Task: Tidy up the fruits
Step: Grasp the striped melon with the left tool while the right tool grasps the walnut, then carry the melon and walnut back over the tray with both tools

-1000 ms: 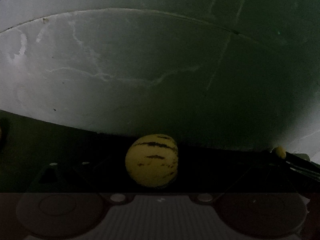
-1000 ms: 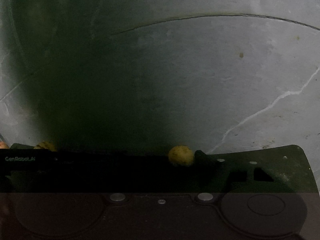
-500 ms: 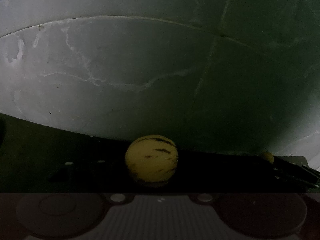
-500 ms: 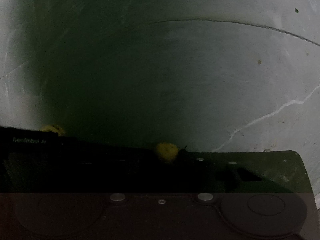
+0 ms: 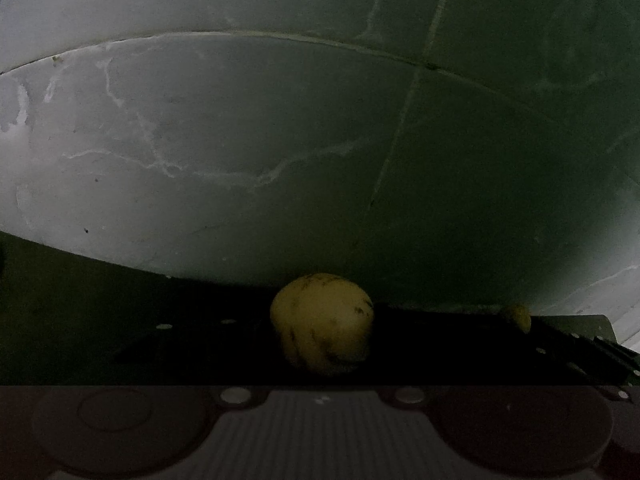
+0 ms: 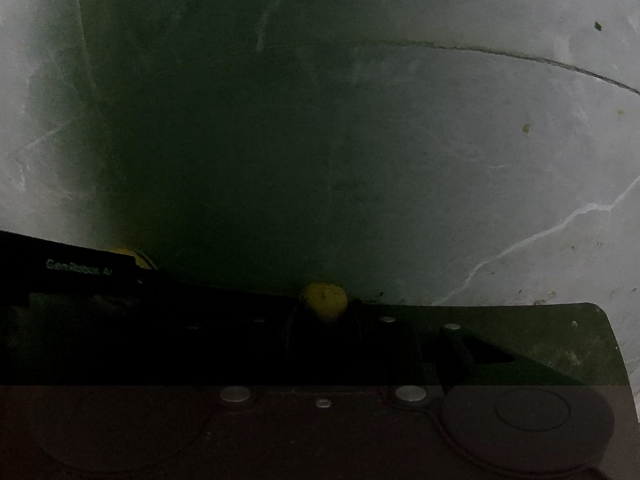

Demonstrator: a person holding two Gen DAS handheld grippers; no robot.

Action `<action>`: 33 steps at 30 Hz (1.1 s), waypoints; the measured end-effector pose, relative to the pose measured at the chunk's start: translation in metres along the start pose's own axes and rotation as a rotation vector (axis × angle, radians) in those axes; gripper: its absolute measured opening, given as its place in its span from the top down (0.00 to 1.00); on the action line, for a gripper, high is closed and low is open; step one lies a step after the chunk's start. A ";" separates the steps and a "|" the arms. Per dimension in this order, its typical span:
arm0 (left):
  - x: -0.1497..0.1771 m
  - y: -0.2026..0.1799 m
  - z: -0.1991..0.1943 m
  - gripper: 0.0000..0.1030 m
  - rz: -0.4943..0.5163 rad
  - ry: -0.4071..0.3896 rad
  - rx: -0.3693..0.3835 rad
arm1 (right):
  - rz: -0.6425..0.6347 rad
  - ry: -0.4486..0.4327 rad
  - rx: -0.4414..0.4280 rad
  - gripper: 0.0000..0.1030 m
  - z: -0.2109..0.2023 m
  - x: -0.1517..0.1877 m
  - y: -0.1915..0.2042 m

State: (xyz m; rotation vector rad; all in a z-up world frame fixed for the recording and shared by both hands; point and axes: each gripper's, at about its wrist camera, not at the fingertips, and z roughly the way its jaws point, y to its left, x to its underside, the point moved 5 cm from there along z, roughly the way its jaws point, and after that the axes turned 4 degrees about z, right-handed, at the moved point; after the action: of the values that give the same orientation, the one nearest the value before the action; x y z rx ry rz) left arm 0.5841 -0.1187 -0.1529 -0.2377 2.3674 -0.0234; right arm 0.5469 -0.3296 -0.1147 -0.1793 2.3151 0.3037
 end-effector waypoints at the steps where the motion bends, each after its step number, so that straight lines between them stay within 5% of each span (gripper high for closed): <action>1: -0.005 0.001 -0.005 0.44 0.000 0.003 0.001 | 0.002 -0.004 -0.008 0.72 -0.003 -0.001 0.000; 10: -0.007 0.004 -0.027 0.45 -0.003 0.018 -0.026 | 0.005 -0.069 -0.058 0.72 -0.047 -0.014 0.011; 33: -0.023 0.028 -0.179 0.45 0.064 -0.198 -0.021 | -0.052 -0.238 -0.081 0.72 -0.196 -0.017 0.095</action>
State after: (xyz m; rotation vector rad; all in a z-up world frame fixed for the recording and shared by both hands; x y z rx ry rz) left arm 0.4723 -0.0964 -0.0097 -0.1661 2.1774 0.0531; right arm 0.4020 -0.2908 0.0440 -0.2307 2.0613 0.3725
